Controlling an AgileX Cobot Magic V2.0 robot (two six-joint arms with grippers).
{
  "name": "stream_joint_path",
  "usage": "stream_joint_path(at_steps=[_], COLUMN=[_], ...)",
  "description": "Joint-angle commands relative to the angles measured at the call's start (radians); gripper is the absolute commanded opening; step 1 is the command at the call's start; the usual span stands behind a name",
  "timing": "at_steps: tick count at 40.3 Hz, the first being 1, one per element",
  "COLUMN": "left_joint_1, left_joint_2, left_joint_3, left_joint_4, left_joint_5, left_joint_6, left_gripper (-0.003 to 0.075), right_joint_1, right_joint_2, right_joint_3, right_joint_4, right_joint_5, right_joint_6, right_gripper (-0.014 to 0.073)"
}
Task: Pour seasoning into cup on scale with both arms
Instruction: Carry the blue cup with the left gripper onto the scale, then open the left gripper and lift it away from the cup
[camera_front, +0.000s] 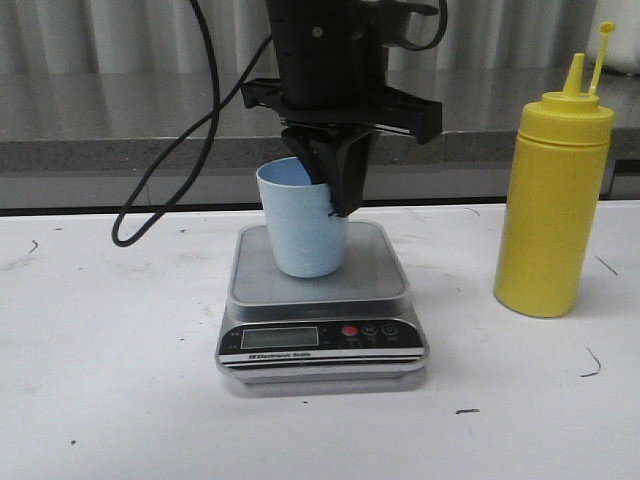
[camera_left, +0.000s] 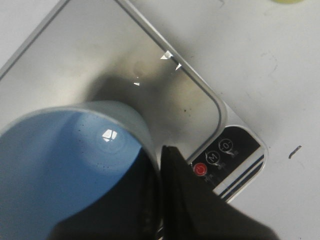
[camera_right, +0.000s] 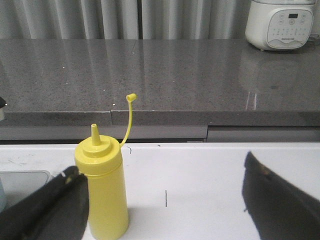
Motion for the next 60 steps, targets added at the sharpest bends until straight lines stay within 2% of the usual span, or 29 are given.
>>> stream_joint_path(at_steps=[1, 5, 8, 15, 19, 25, 28, 33, 40, 49, 60], left_joint_1=[-0.005, -0.005, -0.005, -0.005, -0.005, -0.005, -0.003, -0.001, 0.018, 0.1, 0.32], left_joint_2=[-0.052, -0.052, -0.052, -0.052, -0.07, -0.105, -0.13, -0.173, -0.217, -0.327, -0.549], left_joint_3=[-0.033, -0.042, -0.057, -0.129, -0.155, -0.155, -0.148, -0.144, -0.144, -0.026, 0.314], left_joint_4=[0.0, 0.0, 0.0, 0.0, 0.0, 0.0, 0.0, 0.021, 0.04, 0.044, 0.045], left_joint_5=[-0.018, -0.004, 0.012, 0.051, 0.051, 0.051, 0.051, 0.051, 0.051, 0.051, 0.022], left_joint_6=[-0.005, -0.005, -0.005, -0.009, -0.009, -0.009, -0.009, -0.009, -0.009, -0.009, -0.06], left_gripper=[-0.0018, 0.002, 0.0094, 0.0349, 0.0401, 0.0347, 0.0283, 0.0137, -0.0016, -0.002, -0.002], right_joint_1=[-0.007, -0.007, -0.007, -0.007, -0.007, -0.006, -0.005, -0.004, -0.004, -0.004, -0.004], right_joint_2=[0.016, 0.016, 0.016, 0.016, 0.016, 0.016, 0.016, 0.016, 0.016, 0.016, 0.016], right_joint_3=[-0.028, -0.028, -0.028, -0.028, -0.028, -0.028, -0.028, -0.028, -0.028, -0.028, -0.028], right_joint_4=[-0.014, -0.014, -0.014, -0.014, -0.014, -0.014, -0.014, -0.014, -0.014, -0.014, -0.014], right_joint_5=[-0.072, -0.072, -0.072, -0.071, -0.07, -0.066, -0.066, -0.066, -0.066, -0.066, -0.069], right_joint_6=[0.0, 0.0, 0.0, 0.0, 0.0, 0.0, 0.0, 0.0, 0.0, 0.0, 0.0], right_gripper=[0.0639, 0.0639, 0.0639, 0.0639, 0.0639, 0.0639, 0.0639, 0.0639, 0.0639, 0.0639, 0.0639])
